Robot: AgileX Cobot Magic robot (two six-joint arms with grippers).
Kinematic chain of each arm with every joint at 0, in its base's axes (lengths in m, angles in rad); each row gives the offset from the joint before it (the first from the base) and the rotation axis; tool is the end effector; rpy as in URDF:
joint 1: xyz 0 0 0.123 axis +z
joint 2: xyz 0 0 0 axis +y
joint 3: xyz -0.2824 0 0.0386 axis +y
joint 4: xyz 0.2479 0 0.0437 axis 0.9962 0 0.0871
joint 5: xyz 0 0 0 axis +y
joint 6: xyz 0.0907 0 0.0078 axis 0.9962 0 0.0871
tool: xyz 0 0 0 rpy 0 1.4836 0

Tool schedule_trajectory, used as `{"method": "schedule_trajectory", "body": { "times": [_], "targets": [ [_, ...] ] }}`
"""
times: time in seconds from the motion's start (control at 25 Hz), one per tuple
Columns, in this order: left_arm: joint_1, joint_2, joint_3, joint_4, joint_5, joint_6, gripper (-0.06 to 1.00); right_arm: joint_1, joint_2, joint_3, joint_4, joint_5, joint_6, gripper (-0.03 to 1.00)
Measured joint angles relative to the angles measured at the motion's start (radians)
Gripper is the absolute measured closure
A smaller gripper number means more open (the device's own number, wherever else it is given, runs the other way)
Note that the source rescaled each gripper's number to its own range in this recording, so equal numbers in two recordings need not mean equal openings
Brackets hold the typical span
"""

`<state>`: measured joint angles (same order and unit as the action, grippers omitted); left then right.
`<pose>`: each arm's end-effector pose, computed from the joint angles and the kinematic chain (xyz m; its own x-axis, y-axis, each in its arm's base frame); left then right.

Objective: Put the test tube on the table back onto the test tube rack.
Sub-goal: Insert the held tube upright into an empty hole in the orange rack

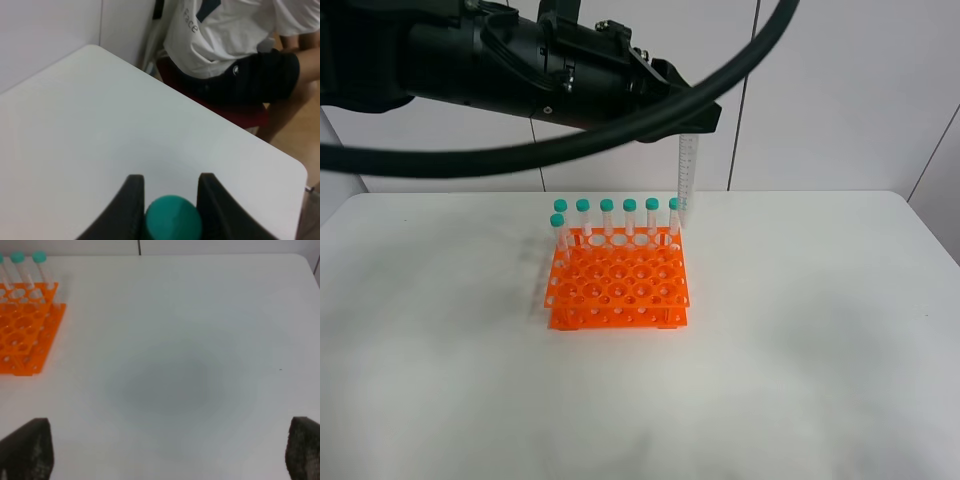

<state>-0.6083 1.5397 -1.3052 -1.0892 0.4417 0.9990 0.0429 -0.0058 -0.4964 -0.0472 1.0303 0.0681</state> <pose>0.2755 -0.2340 0.3614 -0.3300 0.1761 -0.9274 0.8047 0.5661 -0.1788 -0.0040 -0.0039 0.2787 -0.4258 0.0255 -0.9045 0.0124 0.9997 0.0224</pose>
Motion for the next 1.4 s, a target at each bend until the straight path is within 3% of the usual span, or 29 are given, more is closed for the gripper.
{"method": "schedule_trajectory", "body": {
  "times": [0.16,0.28,0.56,0.68,1.12,1.4],
  "targets": [
    [0.000,0.030,0.000,0.055,-0.092,-0.015,0.94,0.000,0.000,0.000,0.000,0.000,0.000,-0.03],
    [0.005,0.075,0.000,0.137,-0.163,-0.101,0.94,0.000,0.000,0.000,0.000,0.000,0.001,-0.03],
    [0.095,0.132,0.027,0.562,-0.264,-0.564,0.94,0.000,0.000,0.000,0.001,0.000,0.001,-0.03],
    [0.143,0.132,0.070,0.673,-0.325,-0.680,0.94,0.000,0.000,0.000,0.001,0.000,0.001,-0.03],
    [0.165,0.143,0.227,0.824,-0.659,-0.879,0.94,0.000,0.000,0.000,0.001,0.000,0.001,-0.03],
    [0.165,0.231,0.242,0.857,-0.748,-0.936,0.94,0.000,0.000,0.000,0.001,0.000,0.001,-0.03]
  ]
}}
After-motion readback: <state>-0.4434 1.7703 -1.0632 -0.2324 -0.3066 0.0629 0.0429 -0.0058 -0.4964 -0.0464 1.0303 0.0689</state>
